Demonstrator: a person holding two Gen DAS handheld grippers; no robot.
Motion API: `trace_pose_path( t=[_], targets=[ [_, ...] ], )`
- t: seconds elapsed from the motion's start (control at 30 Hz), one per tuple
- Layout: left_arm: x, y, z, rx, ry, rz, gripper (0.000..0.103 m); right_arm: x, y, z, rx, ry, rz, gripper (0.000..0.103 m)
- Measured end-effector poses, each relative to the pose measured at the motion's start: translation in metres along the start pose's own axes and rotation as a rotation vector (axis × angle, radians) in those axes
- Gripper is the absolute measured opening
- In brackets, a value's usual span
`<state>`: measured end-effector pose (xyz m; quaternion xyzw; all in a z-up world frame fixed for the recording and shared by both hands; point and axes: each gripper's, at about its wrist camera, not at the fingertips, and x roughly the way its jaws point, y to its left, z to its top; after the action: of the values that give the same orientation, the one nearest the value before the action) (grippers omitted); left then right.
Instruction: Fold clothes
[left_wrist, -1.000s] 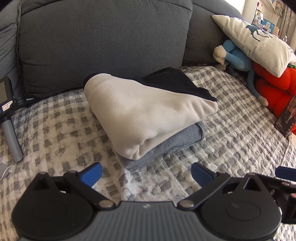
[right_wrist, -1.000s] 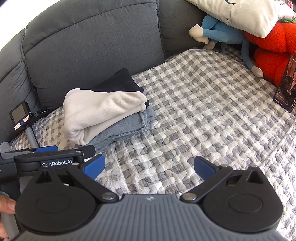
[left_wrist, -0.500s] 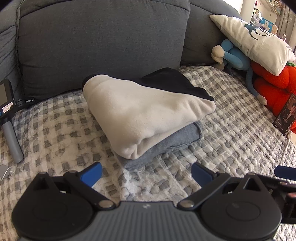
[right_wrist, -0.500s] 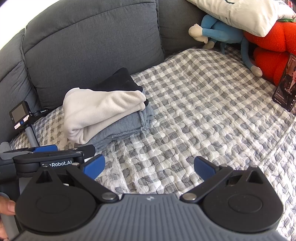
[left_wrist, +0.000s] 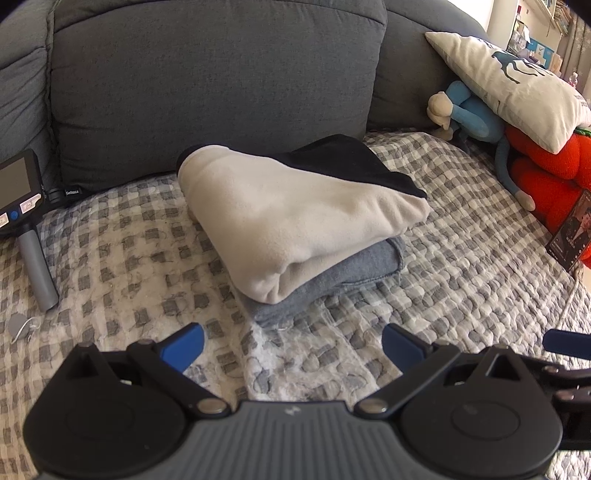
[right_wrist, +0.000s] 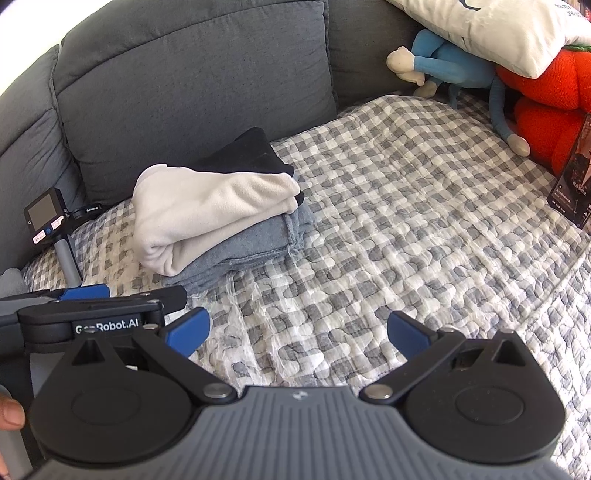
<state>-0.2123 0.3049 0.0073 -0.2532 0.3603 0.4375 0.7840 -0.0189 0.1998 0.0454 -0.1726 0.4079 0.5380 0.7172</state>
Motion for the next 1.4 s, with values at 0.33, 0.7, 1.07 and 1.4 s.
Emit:
trace_pose_path(
  t=[0.33, 0.7, 1.07, 1.4],
  targets=[
    [-0.003, -0.001, -0.004, -0.007, 0.013, -0.006, 0.103, -0.008, 0.010, -0.003, -0.074, 0.001, 0.007, 0.103],
    [-0.005, -0.003, -0.005, -0.006, 0.013, 0.004, 0.103, -0.013, 0.008, -0.002, -0.074, -0.010, 0.007, 0.103],
    [-0.015, -0.003, -0.006, -0.023, 0.001, 0.012, 0.103, -0.034, 0.008, -0.005, -0.048, -0.055, 0.027, 0.103],
    [-0.017, -0.008, -0.008, -0.001, -0.018, 0.028, 0.103, -0.044, -0.015, -0.021, 0.051, -0.081, -0.035, 0.103]
  ],
)
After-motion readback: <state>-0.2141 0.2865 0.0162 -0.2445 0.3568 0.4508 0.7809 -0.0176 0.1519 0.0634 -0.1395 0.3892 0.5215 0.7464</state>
